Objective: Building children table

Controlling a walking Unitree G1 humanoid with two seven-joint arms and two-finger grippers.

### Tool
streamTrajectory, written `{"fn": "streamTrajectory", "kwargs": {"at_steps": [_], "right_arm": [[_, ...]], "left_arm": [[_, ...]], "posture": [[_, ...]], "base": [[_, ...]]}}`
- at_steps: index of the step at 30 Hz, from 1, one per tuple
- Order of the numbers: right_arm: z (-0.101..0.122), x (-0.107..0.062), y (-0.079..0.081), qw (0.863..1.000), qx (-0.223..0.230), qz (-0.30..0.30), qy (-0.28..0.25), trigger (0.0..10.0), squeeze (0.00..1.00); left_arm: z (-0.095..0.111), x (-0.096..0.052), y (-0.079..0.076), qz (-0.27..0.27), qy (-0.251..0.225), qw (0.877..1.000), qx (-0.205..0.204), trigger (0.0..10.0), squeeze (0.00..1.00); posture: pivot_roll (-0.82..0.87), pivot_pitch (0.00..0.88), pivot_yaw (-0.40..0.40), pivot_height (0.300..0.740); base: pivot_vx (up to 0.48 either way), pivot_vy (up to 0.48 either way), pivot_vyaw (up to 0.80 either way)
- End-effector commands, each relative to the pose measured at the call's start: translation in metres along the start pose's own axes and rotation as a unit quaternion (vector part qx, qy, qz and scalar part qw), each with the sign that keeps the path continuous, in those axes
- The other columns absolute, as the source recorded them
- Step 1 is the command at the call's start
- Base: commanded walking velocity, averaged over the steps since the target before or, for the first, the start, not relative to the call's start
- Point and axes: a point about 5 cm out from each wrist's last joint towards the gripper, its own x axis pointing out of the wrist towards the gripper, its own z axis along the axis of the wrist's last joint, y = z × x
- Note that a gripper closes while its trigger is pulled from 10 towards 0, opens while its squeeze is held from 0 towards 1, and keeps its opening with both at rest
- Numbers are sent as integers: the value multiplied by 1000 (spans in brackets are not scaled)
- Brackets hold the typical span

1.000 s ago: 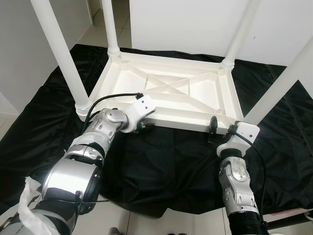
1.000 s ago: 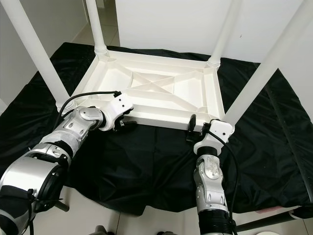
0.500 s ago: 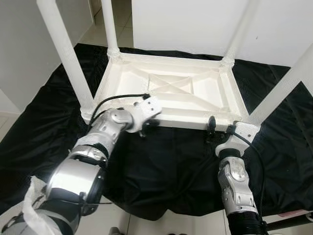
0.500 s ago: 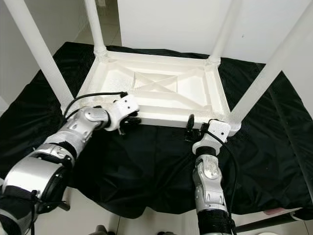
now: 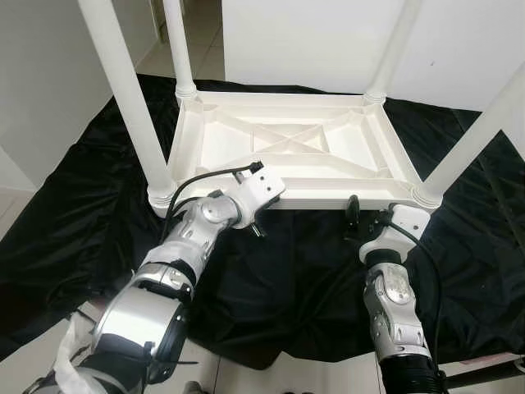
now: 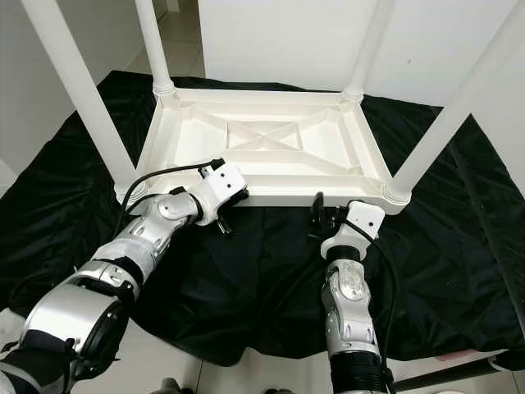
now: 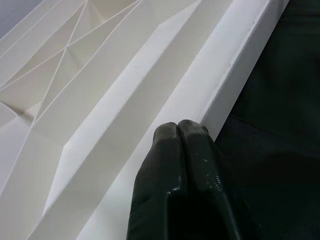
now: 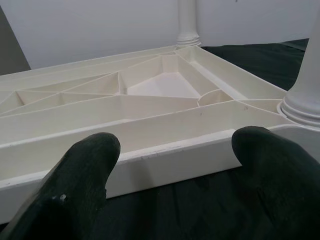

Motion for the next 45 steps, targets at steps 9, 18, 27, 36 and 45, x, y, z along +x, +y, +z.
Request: {"fn": "streamTrajectory", "kwargs": {"at_steps": [9, 18, 27, 36, 45], "right_arm": [[-7, -4, 0, 1000, -1, 5, 17, 10000, 0], [-8, -15, -10, 1000, -14, 15, 18, 10000, 0], [-9, -20, -18, 999, -24, 9, 23, 10000, 0], [-8, -22, -18, 999, -25, 7, 21, 10000, 0], [-8, -23, -17, 999, -26, 5, 22, 10000, 0]], "left_arm": [[-5, -6, 10, -19, 0, 999, -39, 10000, 1000], [-6, -18, 24, -25, -11, 999, -17, 10000, 0], [-23, -25, 35, -16, 48, 998, -22, 10000, 0], [-36, -27, 30, -60, 99, 993, -32, 10000, 0], [-32, -26, 21, -121, 67, 989, -43, 0, 0]], "posture": [[-50, 90, 15, 740], [-52, 88, 14, 740], [-64, 87, 24, 740], [-76, 85, 37, 740], [-87, 84, 48, 740]], "base": [[0, 0, 0], [0, 0, 0], [0, 0, 0], [0, 0, 0], [0, 0, 0]]}}
